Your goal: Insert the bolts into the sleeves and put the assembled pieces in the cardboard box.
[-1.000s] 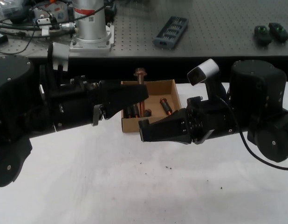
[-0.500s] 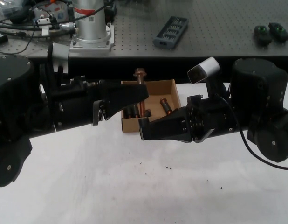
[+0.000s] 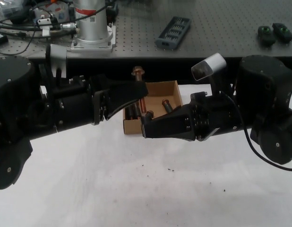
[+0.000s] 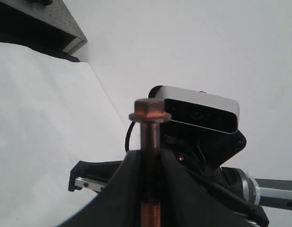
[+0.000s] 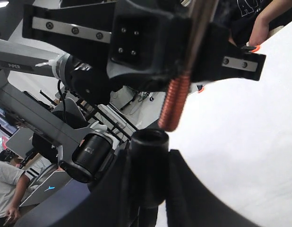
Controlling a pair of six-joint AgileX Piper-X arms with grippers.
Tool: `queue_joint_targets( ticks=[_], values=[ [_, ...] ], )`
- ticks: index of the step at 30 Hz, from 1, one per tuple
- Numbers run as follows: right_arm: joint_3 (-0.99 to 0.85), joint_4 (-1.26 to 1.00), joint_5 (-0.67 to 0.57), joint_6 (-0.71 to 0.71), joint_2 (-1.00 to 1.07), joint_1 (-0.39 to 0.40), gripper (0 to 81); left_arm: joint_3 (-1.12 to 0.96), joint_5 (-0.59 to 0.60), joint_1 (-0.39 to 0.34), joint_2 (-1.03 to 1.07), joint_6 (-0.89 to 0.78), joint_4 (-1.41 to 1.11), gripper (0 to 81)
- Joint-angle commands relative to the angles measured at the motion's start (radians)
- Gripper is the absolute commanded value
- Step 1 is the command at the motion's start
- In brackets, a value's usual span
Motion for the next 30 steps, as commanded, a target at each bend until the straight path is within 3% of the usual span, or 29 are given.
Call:
queue_joint_targets(
  ticks=[1,14,30],
  values=[
    [-0.007,-0.010,-0.017,-0.008,0.000,-0.008,4.3,-0.011,0.054,-0.002,-0.001,0.027,-0.026,0.6],
    [-0.006,-0.024,0.036,-0.029,0.000,-0.008,4.3,-0.011,0.053,-0.002,-0.001,0.121,-0.062,0.6],
    [-0.006,-0.078,0.092,-0.003,0.000,-0.008,4.3,-0.010,-0.015,-0.002,-0.001,0.054,-0.092,0.6]
  ],
)
